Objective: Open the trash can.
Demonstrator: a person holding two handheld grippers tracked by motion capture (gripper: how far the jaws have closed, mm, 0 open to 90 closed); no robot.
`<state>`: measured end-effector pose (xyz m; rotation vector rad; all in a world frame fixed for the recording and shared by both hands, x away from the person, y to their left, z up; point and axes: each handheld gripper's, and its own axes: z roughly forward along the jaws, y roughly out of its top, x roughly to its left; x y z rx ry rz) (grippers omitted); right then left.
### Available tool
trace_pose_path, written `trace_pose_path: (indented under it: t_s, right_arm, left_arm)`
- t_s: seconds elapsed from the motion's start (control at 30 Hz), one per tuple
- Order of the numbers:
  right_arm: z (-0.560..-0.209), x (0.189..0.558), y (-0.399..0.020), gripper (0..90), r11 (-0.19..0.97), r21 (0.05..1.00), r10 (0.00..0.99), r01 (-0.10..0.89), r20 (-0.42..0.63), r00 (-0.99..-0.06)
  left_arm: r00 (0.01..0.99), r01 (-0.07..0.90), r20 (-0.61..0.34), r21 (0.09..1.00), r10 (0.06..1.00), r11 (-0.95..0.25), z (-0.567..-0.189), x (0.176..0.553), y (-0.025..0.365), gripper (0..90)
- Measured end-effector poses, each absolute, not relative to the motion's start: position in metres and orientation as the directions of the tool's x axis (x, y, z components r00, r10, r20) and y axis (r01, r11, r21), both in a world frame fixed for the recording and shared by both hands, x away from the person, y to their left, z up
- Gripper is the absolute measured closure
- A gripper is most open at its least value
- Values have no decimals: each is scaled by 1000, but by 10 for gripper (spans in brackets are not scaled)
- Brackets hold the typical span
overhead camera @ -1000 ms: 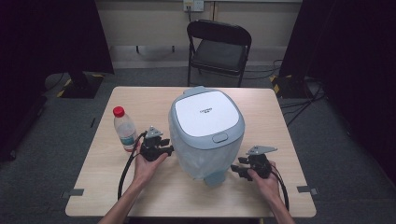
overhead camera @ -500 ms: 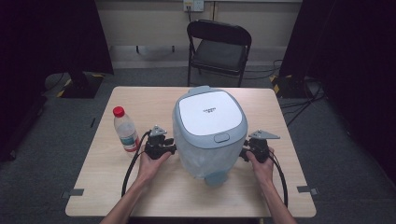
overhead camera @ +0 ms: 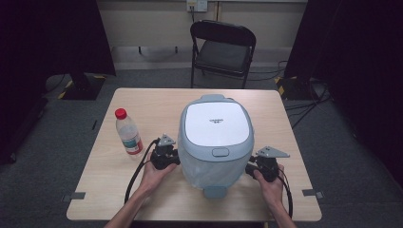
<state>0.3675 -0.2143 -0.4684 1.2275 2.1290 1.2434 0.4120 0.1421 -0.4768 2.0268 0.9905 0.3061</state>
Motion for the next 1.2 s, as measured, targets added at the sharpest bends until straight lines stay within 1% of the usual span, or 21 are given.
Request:
trace_pose_path:
  t_s: [0.03,0.2,0.3,0.33,0.4,0.5,0.53,0.6,0.63,0.67,0.7,0.8,0.87,0.9,0.97,1.0,1.03,1.07,1.2]
  right_arm:
    - [-468,367,-215,630,221,843,837,491,95,-539]
    - [-467,368,-219,645,205,842,841,498,109,-531]
    - [-467,369,-219,633,208,849,842,486,98,-531]
    - [-467,368,-219,631,208,851,844,483,93,-528]
    - [-467,367,-221,598,212,852,847,479,85,-525]
    - [-469,367,-228,540,187,852,858,489,101,-504]
    - [-469,367,-230,514,185,852,858,489,102,-503]
    - [-470,367,-232,448,185,848,862,497,104,-497]
    - [-471,366,-233,427,188,845,861,501,105,-498]
    - [-472,365,-235,427,190,842,859,504,106,-501]
    - [-474,364,-238,415,196,836,859,512,105,-501]
    - [-482,361,-248,375,216,798,883,562,87,-462]
    - [-486,359,-255,294,223,770,892,598,86,-443]
    - [-487,359,-257,275,224,761,899,609,80,-431]
    - [-490,358,-260,244,235,746,907,623,61,-416]
    - [-492,358,-261,226,243,739,912,629,47,-408]
    - [-493,359,-261,215,253,730,916,635,30,-400]
    - [-495,360,-260,205,258,728,919,635,17,-393]
    - [-497,361,-257,171,263,724,928,638,-8,-373]
  left_arm:
    - [657,544,-157,776,738,-319,-478,412,140,683]
    - [669,545,-164,771,725,-328,-477,414,139,692]
    - [678,543,-175,773,714,-327,-478,414,138,721]
    - [678,539,-169,776,715,-328,-478,413,138,717]
    - [696,538,-187,775,694,-331,-477,412,137,720]
    - [701,535,-168,767,693,-354,-475,407,136,641]
    - [701,534,-154,761,697,-369,-474,407,136,599]
    - [706,547,-171,747,687,-377,-473,406,137,544]
    - [708,553,-175,741,684,-382,-472,405,138,524]
    - [711,545,-163,742,684,-391,-470,403,140,522]
    - [710,551,-172,740,683,-386,-469,402,142,506]
    - [699,563,-205,749,685,-349,-464,402,153,465]
    - [706,557,-215,757,675,-342,-458,401,160,433]
    - [709,551,-218,765,670,-334,-454,399,164,421]
    - [719,542,-235,779,654,-315,-447,397,172,412]
    - [736,533,-248,786,630,-313,-442,395,177,423]
    - [743,529,-265,795,614,-297,-440,393,179,485]
    - [749,531,-289,800,596,-280,-437,390,182,484]
    - [767,511,-295,818,570,-264,-428,383,189,446]
